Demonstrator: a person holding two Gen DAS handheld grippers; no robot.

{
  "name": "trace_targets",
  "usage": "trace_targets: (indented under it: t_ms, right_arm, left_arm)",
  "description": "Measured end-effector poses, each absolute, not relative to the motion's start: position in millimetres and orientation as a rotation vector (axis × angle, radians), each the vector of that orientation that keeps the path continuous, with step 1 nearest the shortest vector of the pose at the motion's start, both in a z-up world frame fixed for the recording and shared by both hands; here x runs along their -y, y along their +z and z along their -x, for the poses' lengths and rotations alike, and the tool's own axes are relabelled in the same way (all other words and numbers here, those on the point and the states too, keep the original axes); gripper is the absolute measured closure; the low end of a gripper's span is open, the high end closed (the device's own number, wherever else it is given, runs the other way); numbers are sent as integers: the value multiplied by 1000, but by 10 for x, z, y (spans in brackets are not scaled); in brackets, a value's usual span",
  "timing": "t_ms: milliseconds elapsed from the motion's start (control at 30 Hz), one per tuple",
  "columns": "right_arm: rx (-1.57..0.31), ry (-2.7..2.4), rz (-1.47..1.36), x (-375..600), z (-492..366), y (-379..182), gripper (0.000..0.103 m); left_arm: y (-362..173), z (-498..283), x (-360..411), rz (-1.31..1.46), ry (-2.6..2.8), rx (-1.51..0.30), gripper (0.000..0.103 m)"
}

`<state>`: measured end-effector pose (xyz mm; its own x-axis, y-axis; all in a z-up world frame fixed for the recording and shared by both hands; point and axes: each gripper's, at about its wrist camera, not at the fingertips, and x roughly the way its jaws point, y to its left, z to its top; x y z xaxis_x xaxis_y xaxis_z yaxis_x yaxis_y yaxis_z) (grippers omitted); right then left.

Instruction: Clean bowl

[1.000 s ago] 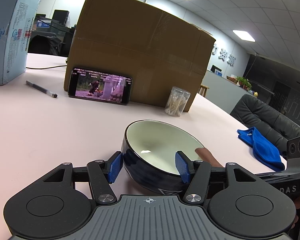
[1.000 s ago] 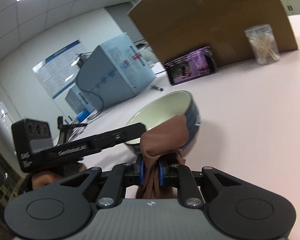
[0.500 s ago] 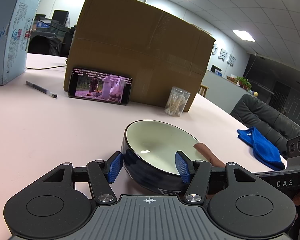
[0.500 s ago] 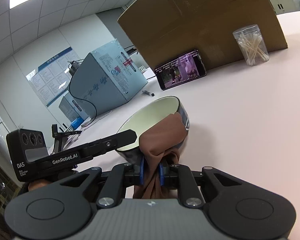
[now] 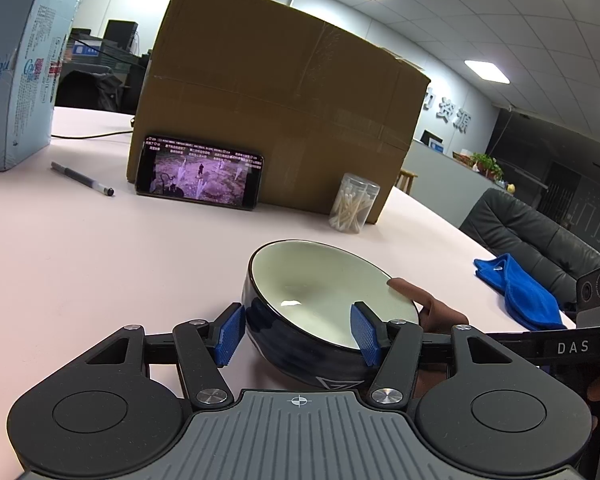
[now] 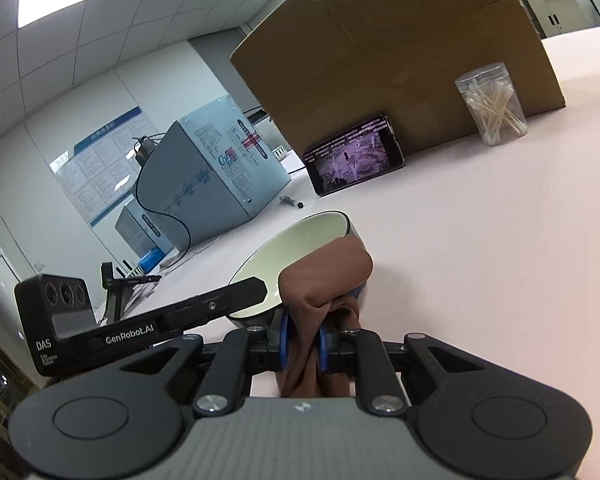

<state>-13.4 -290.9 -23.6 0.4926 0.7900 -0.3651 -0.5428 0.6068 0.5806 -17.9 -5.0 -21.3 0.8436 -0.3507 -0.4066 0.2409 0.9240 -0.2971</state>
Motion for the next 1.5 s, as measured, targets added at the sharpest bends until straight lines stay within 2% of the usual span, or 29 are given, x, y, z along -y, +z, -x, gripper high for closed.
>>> trace_targets:
  t_ms: [333, 633, 700, 767, 1100, 1500]
  right_arm:
    - [-669, 926, -365, 2783, 160, -235, 86]
    - [-603, 1045, -365, 2814, 307, -142, 86]
    - [-601, 1036, -352, 2807, 345, -118, 86]
    - [-613, 1030, -336, 2774, 392, -90, 86]
    - [-631, 1001, -200, 2666, 818, 50, 85]
    - [-582, 874, -159, 2643, 1018, 106, 87]
  left_arm:
    - [-196, 185, 63, 243, -316, -474, 46]
    - [-193, 191, 38, 254, -320, -470, 44]
    - [-180, 221, 21, 259, -317, -449, 44]
    - [-167, 248, 14, 258, -311, -431, 39]
    - [-64, 406, 86, 209, -319, -344, 38]
    - [-17, 504, 78, 194, -307, -331, 36]
